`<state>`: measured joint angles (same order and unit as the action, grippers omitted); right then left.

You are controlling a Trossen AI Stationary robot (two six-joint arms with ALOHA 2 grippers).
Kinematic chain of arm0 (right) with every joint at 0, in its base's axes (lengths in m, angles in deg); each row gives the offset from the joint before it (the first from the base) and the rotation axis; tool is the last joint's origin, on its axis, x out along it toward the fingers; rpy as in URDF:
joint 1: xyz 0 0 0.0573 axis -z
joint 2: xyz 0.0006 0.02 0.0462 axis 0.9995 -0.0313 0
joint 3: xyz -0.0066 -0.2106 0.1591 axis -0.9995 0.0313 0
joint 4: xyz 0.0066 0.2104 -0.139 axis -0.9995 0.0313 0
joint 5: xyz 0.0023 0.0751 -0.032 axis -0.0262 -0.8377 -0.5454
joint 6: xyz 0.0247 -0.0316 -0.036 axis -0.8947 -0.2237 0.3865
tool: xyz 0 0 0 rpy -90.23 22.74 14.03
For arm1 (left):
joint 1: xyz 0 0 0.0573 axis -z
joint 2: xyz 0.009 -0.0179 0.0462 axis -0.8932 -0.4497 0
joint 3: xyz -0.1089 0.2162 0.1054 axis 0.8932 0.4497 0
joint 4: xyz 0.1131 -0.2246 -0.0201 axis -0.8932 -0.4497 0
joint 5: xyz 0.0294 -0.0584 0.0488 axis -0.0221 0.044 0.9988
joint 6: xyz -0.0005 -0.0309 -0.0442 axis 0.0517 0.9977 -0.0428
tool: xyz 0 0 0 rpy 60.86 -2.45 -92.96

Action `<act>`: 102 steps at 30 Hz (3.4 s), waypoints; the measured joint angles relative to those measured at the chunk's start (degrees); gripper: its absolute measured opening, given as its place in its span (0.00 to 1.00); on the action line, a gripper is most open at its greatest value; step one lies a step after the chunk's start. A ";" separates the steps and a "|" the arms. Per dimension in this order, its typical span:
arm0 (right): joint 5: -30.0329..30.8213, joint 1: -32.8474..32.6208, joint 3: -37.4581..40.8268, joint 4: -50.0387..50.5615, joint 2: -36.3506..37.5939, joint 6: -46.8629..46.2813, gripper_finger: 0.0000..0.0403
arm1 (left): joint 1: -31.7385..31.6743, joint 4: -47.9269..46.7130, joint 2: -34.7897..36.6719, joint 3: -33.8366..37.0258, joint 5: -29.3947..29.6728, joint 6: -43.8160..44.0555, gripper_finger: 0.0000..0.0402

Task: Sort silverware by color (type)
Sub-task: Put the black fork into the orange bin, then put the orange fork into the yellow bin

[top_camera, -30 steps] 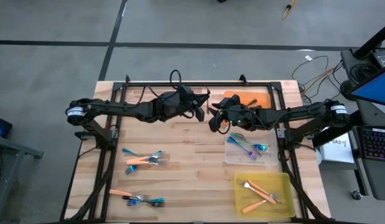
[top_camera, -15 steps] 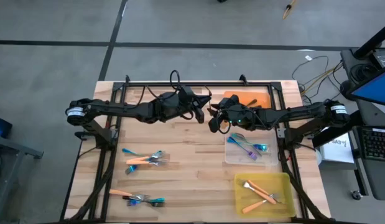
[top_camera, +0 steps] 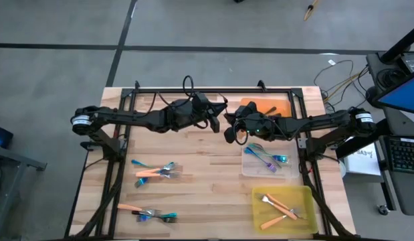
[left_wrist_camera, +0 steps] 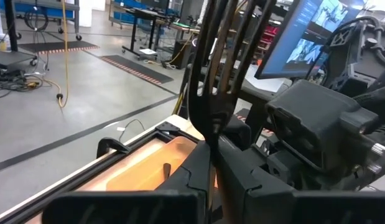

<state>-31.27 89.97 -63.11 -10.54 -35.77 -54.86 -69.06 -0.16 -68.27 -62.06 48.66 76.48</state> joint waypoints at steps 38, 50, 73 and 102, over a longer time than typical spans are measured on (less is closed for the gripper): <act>-7.30 25.81 -0.95 62.92 1.56 10.54 0.02 | 4.49 -21.10 0.33 1.02 -11.69 -1.72 0.42; -7.30 26.14 4.96 57.06 0.63 13.80 0.02 | 5.02 -20.95 1.09 0.55 -11.61 1.77 0.42; -7.92 26.14 2.74 54.06 0.70 10.88 0.26 | 13.31 -81.93 1.73 1.60 -15.23 13.97 0.42; -18.25 25.62 -9.86 51.56 0.76 12.65 0.23 | 25.46 -64.87 11.81 26.06 -21.56 13.07 0.27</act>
<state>-49.52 115.58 -72.97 41.02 -35.01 -42.22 -43.59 -65.03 -56.46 -36.01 27.11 89.55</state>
